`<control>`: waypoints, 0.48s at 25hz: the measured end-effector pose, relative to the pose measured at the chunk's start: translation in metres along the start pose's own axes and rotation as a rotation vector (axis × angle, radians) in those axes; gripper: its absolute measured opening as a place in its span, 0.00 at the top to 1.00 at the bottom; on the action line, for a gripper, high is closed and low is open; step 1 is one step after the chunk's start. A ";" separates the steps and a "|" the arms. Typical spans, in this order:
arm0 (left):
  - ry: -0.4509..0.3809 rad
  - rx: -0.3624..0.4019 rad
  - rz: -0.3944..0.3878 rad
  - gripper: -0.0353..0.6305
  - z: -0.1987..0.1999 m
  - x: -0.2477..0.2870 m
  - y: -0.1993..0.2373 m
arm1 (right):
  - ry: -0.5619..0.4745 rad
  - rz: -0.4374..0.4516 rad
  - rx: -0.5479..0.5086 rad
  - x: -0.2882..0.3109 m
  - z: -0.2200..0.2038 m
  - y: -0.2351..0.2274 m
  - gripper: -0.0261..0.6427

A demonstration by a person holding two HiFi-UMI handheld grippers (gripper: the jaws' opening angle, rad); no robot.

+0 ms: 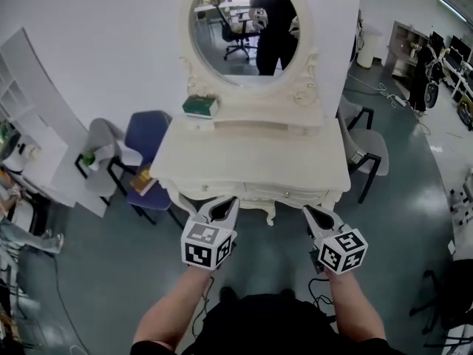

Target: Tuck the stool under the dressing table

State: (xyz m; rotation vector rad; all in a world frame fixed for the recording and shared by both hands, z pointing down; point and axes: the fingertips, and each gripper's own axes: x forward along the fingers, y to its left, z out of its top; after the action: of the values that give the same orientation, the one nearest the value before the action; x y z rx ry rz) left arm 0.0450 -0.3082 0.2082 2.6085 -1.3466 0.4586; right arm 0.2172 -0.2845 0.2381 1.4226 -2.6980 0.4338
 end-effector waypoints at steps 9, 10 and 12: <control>-0.109 0.087 -0.077 0.92 0.076 -0.036 0.040 | -0.174 0.045 -0.116 0.034 0.117 0.066 0.96; -0.148 0.067 -0.054 0.92 0.084 -0.041 0.047 | -0.208 0.035 -0.087 0.032 0.125 0.069 0.96; -0.207 0.028 -0.029 0.92 0.093 -0.048 0.056 | -0.236 0.024 -0.072 0.029 0.133 0.074 0.96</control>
State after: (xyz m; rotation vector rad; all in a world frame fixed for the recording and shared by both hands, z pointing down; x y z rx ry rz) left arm -0.0092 -0.3310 0.1046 2.7580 -1.3675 0.2082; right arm 0.1503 -0.3049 0.0999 1.5111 -2.8807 0.1777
